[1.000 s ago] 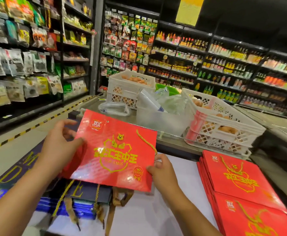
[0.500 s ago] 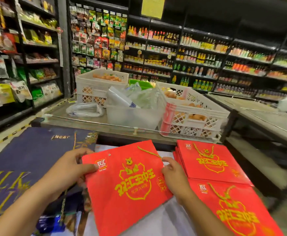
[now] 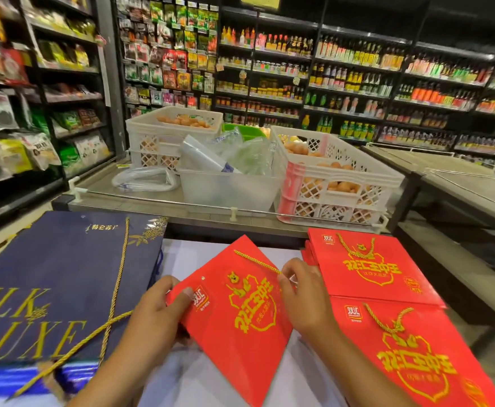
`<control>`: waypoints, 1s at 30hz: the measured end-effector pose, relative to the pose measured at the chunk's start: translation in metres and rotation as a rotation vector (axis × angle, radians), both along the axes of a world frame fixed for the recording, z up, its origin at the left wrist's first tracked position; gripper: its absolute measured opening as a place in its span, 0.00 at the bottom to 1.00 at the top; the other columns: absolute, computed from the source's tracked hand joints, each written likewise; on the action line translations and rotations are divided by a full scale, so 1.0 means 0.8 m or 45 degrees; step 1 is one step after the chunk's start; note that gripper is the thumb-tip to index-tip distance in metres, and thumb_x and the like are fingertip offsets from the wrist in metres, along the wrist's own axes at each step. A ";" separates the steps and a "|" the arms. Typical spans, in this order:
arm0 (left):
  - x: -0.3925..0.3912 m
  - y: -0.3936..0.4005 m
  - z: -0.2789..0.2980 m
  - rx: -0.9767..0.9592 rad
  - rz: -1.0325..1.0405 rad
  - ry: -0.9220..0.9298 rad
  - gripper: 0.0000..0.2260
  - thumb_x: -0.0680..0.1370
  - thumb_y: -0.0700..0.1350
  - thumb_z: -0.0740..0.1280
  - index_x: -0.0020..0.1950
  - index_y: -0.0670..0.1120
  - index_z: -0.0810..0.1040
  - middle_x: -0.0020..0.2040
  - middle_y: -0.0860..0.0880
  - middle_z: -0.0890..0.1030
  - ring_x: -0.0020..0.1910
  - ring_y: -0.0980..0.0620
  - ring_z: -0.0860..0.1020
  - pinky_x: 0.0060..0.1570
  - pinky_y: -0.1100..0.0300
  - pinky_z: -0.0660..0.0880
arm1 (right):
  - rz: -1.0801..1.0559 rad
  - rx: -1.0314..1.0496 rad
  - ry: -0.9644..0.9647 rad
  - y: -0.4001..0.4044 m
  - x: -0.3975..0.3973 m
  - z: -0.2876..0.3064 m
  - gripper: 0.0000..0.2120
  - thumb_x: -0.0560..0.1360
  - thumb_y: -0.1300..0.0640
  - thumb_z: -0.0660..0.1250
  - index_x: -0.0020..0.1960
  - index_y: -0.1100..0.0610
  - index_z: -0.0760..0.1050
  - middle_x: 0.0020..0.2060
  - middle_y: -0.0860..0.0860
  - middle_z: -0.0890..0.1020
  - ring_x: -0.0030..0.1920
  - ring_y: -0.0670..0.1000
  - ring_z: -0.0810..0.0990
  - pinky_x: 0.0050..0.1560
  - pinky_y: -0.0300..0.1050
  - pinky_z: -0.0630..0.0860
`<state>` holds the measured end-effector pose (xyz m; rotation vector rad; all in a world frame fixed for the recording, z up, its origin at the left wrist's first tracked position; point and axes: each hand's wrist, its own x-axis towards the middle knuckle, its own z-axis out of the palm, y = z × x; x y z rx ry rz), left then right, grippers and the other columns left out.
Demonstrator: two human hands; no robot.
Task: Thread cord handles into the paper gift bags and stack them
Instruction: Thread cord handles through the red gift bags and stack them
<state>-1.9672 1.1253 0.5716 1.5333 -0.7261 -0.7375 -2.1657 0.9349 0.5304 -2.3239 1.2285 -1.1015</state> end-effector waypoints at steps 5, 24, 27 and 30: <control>-0.018 -0.010 -0.022 -0.043 0.109 0.101 0.09 0.86 0.42 0.61 0.50 0.36 0.72 0.36 0.38 0.81 0.30 0.39 0.81 0.35 0.37 0.82 | 0.124 0.208 0.082 0.009 0.003 -0.007 0.07 0.78 0.55 0.68 0.51 0.43 0.73 0.36 0.40 0.80 0.40 0.47 0.78 0.41 0.52 0.77; -0.033 0.031 -0.064 0.446 -0.223 -0.728 0.16 0.81 0.53 0.68 0.66 0.64 0.71 0.43 0.58 0.79 0.43 0.59 0.78 0.42 0.61 0.75 | 0.496 1.009 -0.585 0.047 0.007 -0.031 0.18 0.73 0.77 0.66 0.50 0.58 0.86 0.36 0.62 0.80 0.31 0.55 0.77 0.33 0.44 0.73; -0.028 0.024 -0.062 0.472 -0.242 -0.744 0.10 0.81 0.54 0.68 0.58 0.64 0.71 0.39 0.54 0.80 0.39 0.58 0.79 0.40 0.58 0.76 | 0.517 0.954 -0.559 0.051 0.010 -0.035 0.17 0.72 0.76 0.70 0.51 0.57 0.86 0.37 0.58 0.79 0.32 0.52 0.77 0.38 0.45 0.75; -0.024 0.014 -0.061 0.451 -0.212 -0.697 0.05 0.80 0.53 0.69 0.53 0.61 0.74 0.38 0.52 0.81 0.38 0.57 0.80 0.43 0.53 0.78 | 0.491 0.891 -0.517 0.052 0.014 -0.034 0.12 0.75 0.71 0.72 0.50 0.56 0.85 0.37 0.56 0.80 0.32 0.50 0.78 0.38 0.43 0.76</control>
